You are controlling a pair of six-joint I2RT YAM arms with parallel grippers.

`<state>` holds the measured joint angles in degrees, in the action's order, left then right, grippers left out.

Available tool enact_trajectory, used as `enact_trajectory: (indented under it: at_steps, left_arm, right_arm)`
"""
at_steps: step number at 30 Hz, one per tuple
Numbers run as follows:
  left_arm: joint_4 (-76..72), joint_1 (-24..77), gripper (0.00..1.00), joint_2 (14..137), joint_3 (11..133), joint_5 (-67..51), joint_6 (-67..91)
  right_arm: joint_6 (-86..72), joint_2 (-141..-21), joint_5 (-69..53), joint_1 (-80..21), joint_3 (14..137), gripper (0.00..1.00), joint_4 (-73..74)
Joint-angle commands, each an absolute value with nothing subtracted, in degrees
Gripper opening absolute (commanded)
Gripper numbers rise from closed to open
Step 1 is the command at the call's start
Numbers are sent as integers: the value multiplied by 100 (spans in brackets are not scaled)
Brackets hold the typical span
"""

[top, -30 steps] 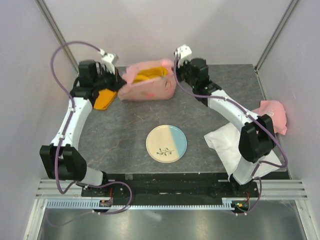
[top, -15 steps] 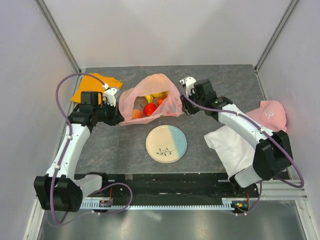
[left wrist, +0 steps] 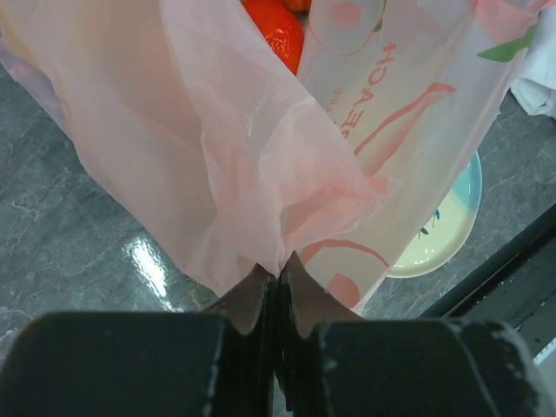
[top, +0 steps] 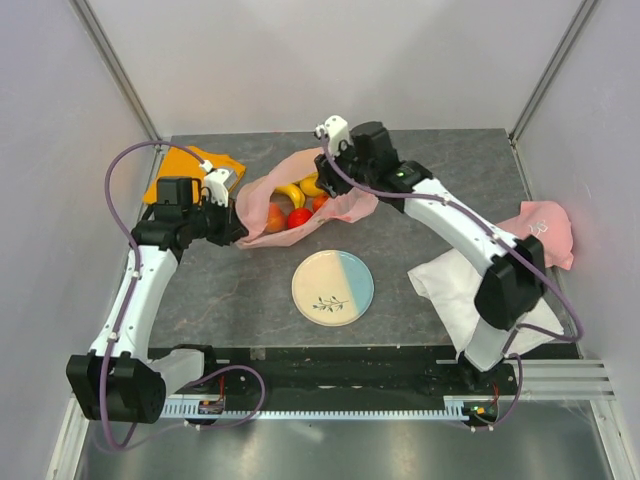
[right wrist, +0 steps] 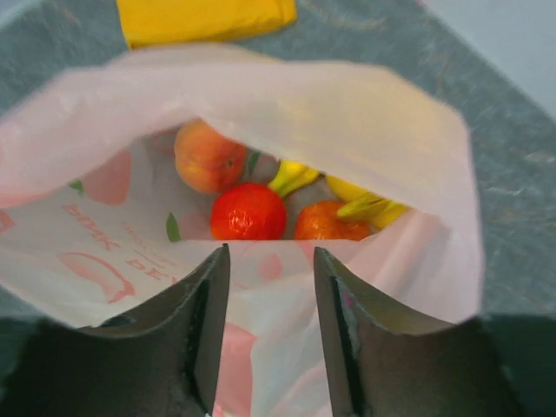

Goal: Take the fake fruits out of the plastic bag

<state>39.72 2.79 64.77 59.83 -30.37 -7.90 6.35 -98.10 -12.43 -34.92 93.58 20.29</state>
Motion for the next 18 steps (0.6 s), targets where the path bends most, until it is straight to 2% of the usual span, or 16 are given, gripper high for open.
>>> enact_trajectory:
  at_steps: [1, 4, 7, 11, 18]
  left_arm:
    - [3744, 334, 9, 6451, 6275, -3190, -405]
    - [3709, 343, 9, 6425, 6389, -3331, -273]
    - [3709, 360, 9, 6407, 6399, -3384, -237]
    - [3700, 439, 7, 6372, 6206, -3393, -255]
    - [3735, 501, 5, 6381, 5880, -3445, -229]
  right_arm:
    - [580, -10537, -1187, -3638, 9711, 47, 1960]
    - [300, -11082, -600, -3656, 10027, 46, 1978]
    - [1, -11521, 235, -3656, 10370, 59, 1978]
    - [-552, -12004, 1308, -3647, 10765, 69, 1986]
    - [-852, -12699, 1608, -3604, 11390, 67, 2065]
